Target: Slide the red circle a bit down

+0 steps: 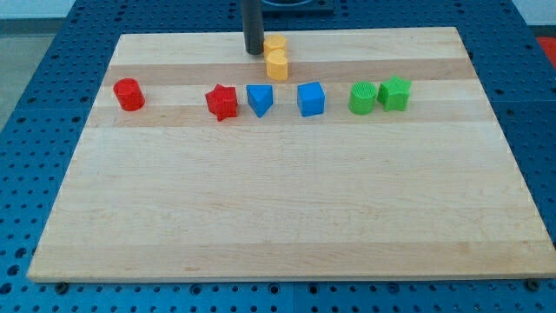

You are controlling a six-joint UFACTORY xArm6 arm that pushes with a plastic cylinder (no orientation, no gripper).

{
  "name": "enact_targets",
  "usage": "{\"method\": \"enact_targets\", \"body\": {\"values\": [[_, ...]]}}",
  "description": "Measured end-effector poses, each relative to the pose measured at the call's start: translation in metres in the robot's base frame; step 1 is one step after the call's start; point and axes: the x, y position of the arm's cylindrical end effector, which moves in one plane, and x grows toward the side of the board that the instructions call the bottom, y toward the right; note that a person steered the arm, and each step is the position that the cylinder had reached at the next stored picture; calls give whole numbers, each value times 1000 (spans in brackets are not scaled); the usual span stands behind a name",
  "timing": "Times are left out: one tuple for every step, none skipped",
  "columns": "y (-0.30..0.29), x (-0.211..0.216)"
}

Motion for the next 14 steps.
{"method": "enact_targets", "body": {"values": [[6, 0], [4, 0], [-22, 1], [-38, 5], [-49, 7], [-93, 22], [-122, 33], [-123, 33], [-154, 36], [-187, 40], [-187, 43], [-190, 71], [-190, 73], [-199, 86]]}}
